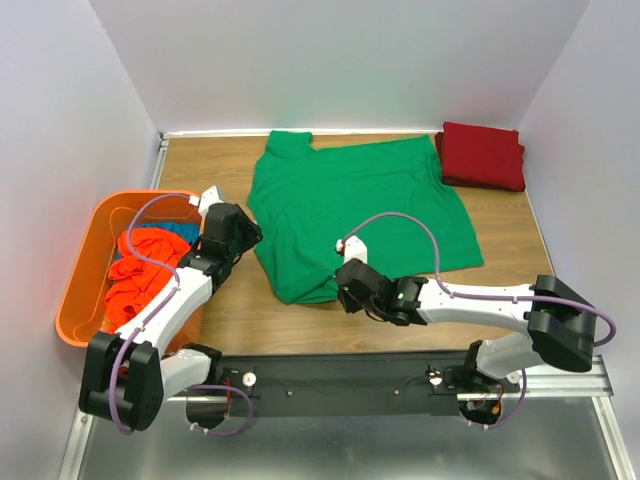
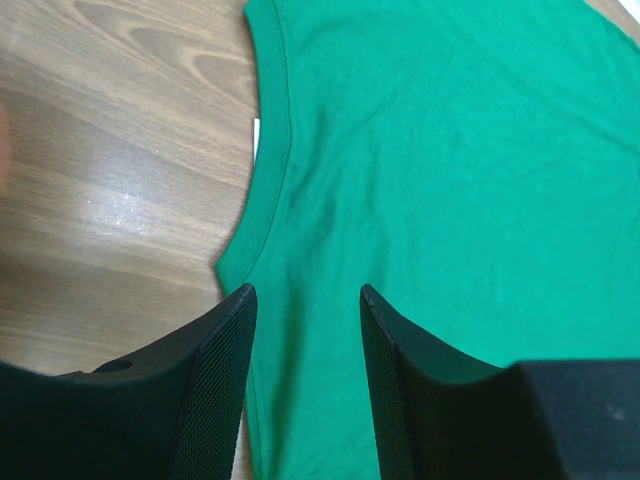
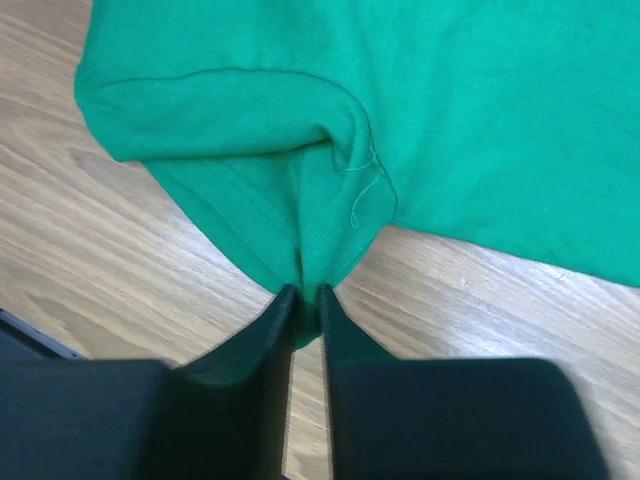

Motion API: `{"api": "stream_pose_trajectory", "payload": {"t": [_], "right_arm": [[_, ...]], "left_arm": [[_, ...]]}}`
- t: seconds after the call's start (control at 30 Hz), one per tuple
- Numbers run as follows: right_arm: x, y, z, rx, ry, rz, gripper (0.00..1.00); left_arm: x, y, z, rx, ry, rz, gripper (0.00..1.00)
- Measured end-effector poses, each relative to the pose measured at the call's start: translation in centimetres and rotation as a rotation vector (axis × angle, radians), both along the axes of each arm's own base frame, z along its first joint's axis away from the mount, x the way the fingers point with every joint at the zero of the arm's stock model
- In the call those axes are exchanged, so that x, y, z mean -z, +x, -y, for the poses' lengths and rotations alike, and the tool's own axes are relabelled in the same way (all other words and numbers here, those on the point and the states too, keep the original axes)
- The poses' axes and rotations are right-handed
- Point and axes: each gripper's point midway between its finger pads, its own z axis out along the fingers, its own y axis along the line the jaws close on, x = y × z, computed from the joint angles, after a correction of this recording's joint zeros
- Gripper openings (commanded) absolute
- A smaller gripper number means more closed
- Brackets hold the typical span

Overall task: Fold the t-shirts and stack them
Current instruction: Flatten the tshirt out

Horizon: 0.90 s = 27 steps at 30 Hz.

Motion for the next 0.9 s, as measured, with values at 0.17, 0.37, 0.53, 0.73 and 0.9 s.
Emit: {"api": "stream_pose_trajectory", "payload": {"t": [0.17,0.37,0.53,0.73,0.9], "right_arm": [[0.0,-0.2,0.3,-0.005,-0.01,-0.004,0.49],[-0.6,-0.2,-1.5,-0.05,-0.015,-0.022,0.52],[-0.1,-0.3,-4.5,-0.1,-0.014,-0.029,0.51],[2.9,-0.6,-6.8,-0.142,-0.04,-0.067,0.5],[4.9,-0.9,-7.4,-0.155,-0.057,-0.09,0.5]], "left_arm": [[0.3,-0.5,1.0,0.028,0.003,-0.014,0.54],[2.1,-1.1,2.7,0.046,0.006,-0.069,0.49],[5.3,-1.5,3.5,0.052,0.041,-0.165,0.39],[7.6,-0.9,3.6,0.035,0.08,-0.232,0.25],[9.3,-0.2,3.8,0.03,0.107,-0.28,0.14]]}}
